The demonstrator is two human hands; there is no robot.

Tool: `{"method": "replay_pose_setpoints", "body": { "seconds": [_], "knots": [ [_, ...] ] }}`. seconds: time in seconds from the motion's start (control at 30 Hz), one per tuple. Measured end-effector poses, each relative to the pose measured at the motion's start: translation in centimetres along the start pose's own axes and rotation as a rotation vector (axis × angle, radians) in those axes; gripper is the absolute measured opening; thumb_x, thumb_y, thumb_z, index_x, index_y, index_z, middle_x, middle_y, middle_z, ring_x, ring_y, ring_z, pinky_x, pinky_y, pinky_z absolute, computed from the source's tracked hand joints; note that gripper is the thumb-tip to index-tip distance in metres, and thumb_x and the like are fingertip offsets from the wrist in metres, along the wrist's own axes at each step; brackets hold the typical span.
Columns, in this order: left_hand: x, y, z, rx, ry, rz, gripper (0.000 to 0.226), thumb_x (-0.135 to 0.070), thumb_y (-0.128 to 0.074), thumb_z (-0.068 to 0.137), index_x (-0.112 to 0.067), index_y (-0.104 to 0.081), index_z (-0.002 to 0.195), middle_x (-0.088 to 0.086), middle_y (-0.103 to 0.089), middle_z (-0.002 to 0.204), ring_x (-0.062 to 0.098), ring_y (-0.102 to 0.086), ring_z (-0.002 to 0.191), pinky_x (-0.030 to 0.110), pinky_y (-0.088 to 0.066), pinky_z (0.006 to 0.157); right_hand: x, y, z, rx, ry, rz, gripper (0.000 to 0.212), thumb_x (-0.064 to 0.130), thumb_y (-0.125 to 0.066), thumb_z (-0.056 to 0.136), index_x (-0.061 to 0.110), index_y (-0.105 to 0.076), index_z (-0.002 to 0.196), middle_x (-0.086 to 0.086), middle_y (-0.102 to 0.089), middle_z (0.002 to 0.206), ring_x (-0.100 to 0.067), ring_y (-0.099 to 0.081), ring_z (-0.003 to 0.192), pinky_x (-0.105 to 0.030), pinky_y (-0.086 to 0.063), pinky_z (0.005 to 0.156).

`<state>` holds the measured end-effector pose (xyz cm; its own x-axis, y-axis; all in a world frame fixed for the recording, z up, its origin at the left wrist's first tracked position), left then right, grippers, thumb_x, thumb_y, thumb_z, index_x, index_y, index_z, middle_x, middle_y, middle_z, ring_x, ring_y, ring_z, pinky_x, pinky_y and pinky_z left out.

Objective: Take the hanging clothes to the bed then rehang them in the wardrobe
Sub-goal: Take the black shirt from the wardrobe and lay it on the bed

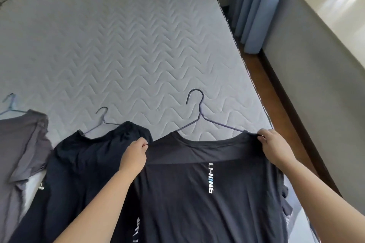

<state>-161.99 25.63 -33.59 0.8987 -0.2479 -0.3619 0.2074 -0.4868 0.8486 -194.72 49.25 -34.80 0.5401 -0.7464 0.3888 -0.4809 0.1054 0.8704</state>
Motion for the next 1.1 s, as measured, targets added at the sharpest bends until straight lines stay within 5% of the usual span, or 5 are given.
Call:
{"method": "replay_pose_setpoints", "body": {
  "seconds": [0.1, 0.23, 0.6, 0.8, 1.1],
  "knots": [
    [-0.5, -1.7, 4.5, -0.035, -0.015, -0.038, 0.015, -0.014, -0.041, 0.095, -0.006, -0.054, 0.093, 0.009, -0.057, 0.093, 0.027, -0.054, 0.086, 0.039, -0.043, 0.073, -0.3, -1.6, 4.1, -0.031, -0.004, 0.002, 0.022, 0.012, -0.043, 0.093, 0.004, -0.059, 0.107, -0.020, -0.059, 0.103, -0.037, -0.054, 0.099, -0.039, -0.042, 0.079],
    [-1.2, -3.7, 9.9, -0.074, -0.043, -0.031, 0.015, -0.012, -0.041, 0.095, -0.004, -0.053, 0.094, 0.009, -0.055, 0.094, 0.022, -0.047, 0.083, 0.033, -0.036, 0.069, -0.4, -3.3, 8.7, -0.039, -0.018, 0.022, 0.021, 0.011, -0.043, 0.093, 0.002, -0.058, 0.105, -0.022, -0.057, 0.103, -0.037, -0.052, 0.100, -0.033, -0.031, 0.072],
    [0.7, -9.9, 21.5, -0.120, 0.014, -0.198, 0.017, -0.009, -0.041, 0.095, -0.003, -0.056, 0.101, 0.009, -0.058, 0.098, 0.024, -0.051, 0.089, 0.029, -0.036, 0.075, -0.8, -9.4, 20.6, -0.175, 0.007, 0.047, 0.020, 0.011, -0.045, 0.092, 0.003, -0.060, 0.104, -0.022, -0.056, 0.102, -0.038, -0.053, 0.100, -0.038, -0.038, 0.079],
    [2.1, -12.7, 22.9, -0.188, 0.036, -0.299, 0.018, -0.010, -0.044, 0.094, -0.004, -0.059, 0.102, -0.002, -0.054, 0.096, 0.017, -0.049, 0.092, 0.027, -0.035, 0.079, -2.4, -14.0, 20.8, -0.438, 0.082, -0.083, 0.030, 0.015, -0.037, 0.084, -0.001, -0.061, 0.090, -0.028, -0.056, 0.084, -0.045, -0.054, 0.077, -0.048, -0.043, 0.069],
    [2.3, -12.4, 22.8, -0.085, 0.048, -0.369, 0.021, -0.015, -0.044, 0.095, -0.007, -0.057, 0.109, 0.001, -0.055, 0.115, 0.016, -0.049, 0.104, 0.028, -0.036, 0.088, -1.4, -12.8, 19.9, -0.404, 0.056, -0.086, 0.021, 0.008, -0.048, 0.089, 0.001, -0.059, 0.105, -0.028, -0.055, 0.102, -0.046, -0.049, 0.095, -0.050, -0.039, 0.083]
  ]
}}
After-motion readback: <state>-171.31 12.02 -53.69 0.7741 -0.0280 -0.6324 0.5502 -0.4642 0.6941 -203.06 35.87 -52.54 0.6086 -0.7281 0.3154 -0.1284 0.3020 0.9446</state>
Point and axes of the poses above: each hand's wrist, its own z-axis towards the middle knuckle, its own y-axis out of the back of the hand, x = y × z, the point moved 6 cm from there along z, towards the middle knuckle
